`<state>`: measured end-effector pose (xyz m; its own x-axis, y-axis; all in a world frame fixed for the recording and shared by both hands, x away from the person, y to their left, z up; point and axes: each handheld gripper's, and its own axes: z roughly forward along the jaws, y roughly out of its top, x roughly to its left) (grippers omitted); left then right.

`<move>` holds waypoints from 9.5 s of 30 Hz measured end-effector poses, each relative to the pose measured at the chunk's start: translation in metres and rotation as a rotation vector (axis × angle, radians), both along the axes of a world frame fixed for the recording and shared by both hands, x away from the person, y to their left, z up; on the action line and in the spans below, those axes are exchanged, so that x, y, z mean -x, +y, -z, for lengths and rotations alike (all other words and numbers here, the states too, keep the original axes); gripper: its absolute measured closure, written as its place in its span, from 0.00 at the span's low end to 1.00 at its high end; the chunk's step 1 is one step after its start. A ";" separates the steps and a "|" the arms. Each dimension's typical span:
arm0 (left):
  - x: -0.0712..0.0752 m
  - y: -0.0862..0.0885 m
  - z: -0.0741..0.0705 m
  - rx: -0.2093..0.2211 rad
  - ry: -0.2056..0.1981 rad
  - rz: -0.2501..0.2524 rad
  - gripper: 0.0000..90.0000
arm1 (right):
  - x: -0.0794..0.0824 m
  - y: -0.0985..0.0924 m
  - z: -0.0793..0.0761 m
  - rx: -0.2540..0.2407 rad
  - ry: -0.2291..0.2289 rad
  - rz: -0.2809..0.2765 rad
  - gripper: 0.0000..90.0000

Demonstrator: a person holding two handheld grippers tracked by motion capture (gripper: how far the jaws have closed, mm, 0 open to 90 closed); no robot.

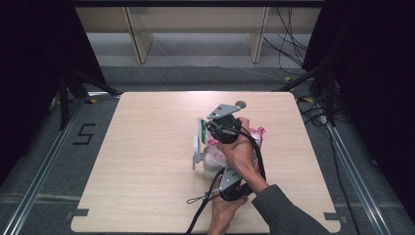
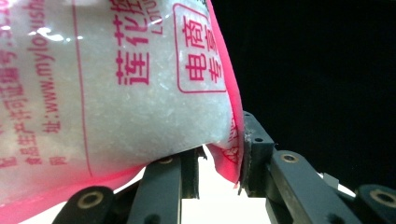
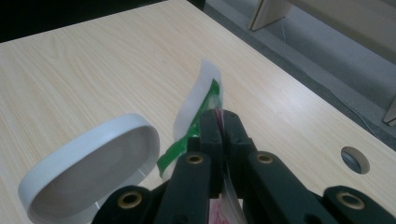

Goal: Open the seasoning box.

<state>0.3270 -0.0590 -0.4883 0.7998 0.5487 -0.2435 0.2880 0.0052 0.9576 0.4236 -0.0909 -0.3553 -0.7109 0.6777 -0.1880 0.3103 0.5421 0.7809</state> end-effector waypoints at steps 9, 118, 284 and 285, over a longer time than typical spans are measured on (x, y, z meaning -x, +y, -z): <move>0.000 0.000 0.000 0.004 -0.003 0.001 0.80 | 0.002 0.001 0.000 0.000 0.020 0.007 1.00; 0.003 -0.002 -0.002 0.109 0.003 -0.014 0.81 | 0.002 0.001 -0.004 -0.008 0.030 -0.011 1.00; 0.001 0.000 -0.002 0.084 -0.058 -0.059 0.82 | 0.002 0.004 -0.001 0.014 0.060 -0.033 1.00; 0.002 0.001 -0.003 0.061 -0.049 -0.067 0.82 | 0.002 0.005 0.001 0.020 0.055 -0.034 1.00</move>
